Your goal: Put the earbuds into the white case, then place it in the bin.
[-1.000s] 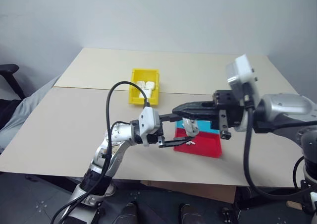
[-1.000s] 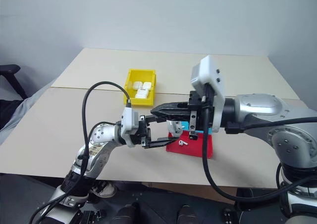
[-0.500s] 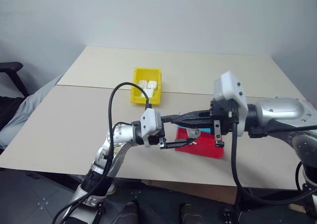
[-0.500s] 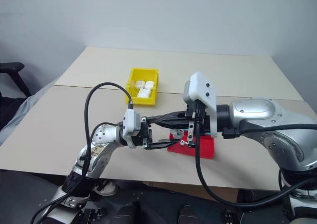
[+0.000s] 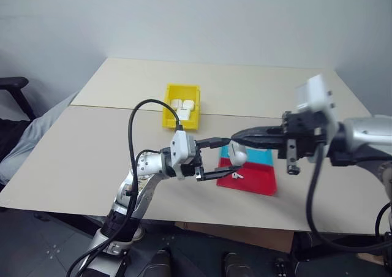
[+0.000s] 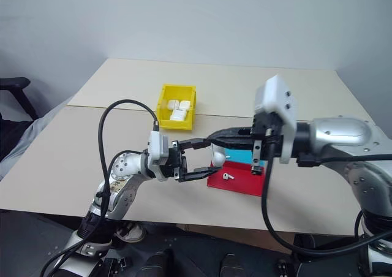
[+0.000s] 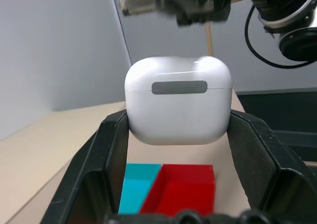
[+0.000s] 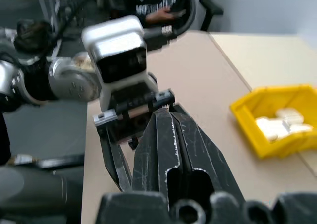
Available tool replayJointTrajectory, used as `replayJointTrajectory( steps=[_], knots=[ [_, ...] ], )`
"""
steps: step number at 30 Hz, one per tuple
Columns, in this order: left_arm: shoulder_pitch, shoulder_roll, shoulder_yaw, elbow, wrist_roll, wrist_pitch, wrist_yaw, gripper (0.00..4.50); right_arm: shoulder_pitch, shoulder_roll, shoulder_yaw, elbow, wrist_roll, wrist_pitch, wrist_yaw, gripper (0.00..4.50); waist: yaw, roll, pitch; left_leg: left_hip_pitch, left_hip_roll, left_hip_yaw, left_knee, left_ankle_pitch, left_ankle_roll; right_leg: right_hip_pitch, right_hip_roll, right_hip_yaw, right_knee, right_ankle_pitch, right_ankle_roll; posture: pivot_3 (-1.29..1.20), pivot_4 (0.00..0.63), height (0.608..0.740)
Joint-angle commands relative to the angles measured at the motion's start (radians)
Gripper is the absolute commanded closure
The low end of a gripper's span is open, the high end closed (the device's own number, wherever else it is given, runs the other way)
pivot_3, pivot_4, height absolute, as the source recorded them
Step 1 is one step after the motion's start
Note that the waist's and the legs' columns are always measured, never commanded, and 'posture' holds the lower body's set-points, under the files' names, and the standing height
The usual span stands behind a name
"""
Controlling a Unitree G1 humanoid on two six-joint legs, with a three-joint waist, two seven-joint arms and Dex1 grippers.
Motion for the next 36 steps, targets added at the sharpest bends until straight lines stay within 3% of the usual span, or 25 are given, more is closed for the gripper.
replayJointTrajectory(
  steps=[1,5,8,14,19,24,26,30,36],
  knots=[
    [-0.063,-0.006,0.029,0.015,0.071,-0.008,0.103,1.74,-0.006,0.008,-0.089,0.001,0.039,-0.024,-0.049,4.46,0.000,0.000,0.000,0.000,0.000,0.000,0.001,0.000,0.000,0.001,0.000,0.000,0.000,0.000,0.000,0.00,0.150,0.740],
    [-0.181,-0.038,0.050,0.148,0.233,0.044,0.344,1.74,0.027,0.019,-0.128,0.006,0.047,-0.023,-0.103,4.46,0.004,0.000,0.000,0.000,0.000,-0.001,0.006,-0.002,-0.004,0.003,0.000,0.000,0.001,0.001,0.002,0.00,0.150,0.740],
    [-0.311,-0.055,0.068,0.365,0.351,0.042,0.531,1.74,0.056,0.032,-0.145,-0.009,0.061,-0.030,-0.130,4.46,0.002,0.000,0.000,0.002,-0.001,-0.001,0.009,-0.003,-0.004,0.009,0.000,0.000,-0.001,0.002,0.003,0.00,0.150,0.740],
    [-0.585,-0.123,0.132,0.833,0.420,0.059,0.819,1.74,0.107,0.053,-0.138,-0.031,0.058,-0.030,-0.184,4.46,0.001,-0.001,0.000,0.002,-0.001,-0.001,0.008,-0.003,-0.004,0.008,0.000,0.000,-0.003,0.003,0.005,0.00,0.150,0.740],
    [-0.749,-0.144,0.157,1.137,0.445,0.012,0.945,1.74,0.127,0.060,-0.122,-0.043,0.047,-0.031,-0.206,4.46,0.002,-0.001,0.000,-0.001,-0.001,-0.001,0.005,-0.003,-0.004,0.005,0.000,0.000,-0.003,0.003,0.006,0.00,0.150,0.740],
    [-0.811,-0.150,0.156,1.272,0.465,0.019,0.972,1.74,0.149,0.056,-0.113,-0.057,0.039,-0.026,-0.220,4.46,0.005,-0.001,0.000,-0.001,-0.001,-0.001,-0.001,-0.003,-0.004,0.002,0.000,0.000,-0.003,0.004,0.010,0.00,0.150,0.740],
    [-0.810,-0.146,0.144,1.286,0.481,-0.006,0.964,1.01,0.162,0.054,-0.112,-0.062,0.035,-0.028,-0.226,4.50,0.006,-0.001,0.000,-0.003,-0.001,-0.001,-0.002,-0.003,-0.004,0.000,0.000,0.000,-0.003,0.005,0.011,0.00,0.150,0.740],
    [-0.807,-0.149,0.168,1.290,0.471,-0.052,0.991,0.04,0.178,0.052,-0.109,-0.067,0.027,-0.031,-0.231,4.50,0.012,-0.001,0.000,-0.005,-0.002,-0.001,-0.001,-0.002,-0.005,-0.002,0.000,0.000,-0.003,0.006,0.012,0.00,0.150,0.740],
    [-0.791,-0.139,0.208,1.220,0.431,-0.121,0.951,0.04,0.188,0.046,-0.091,-0.066,-0.004,-0.037,-0.218,4.50,0.020,-0.001,0.000,-0.005,-0.002,-0.001,0.000,-0.002,-0.006,-0.002,0.000,0.000,-0.002,0.006,0.011,0.00,0.150,0.740]
  ],
)
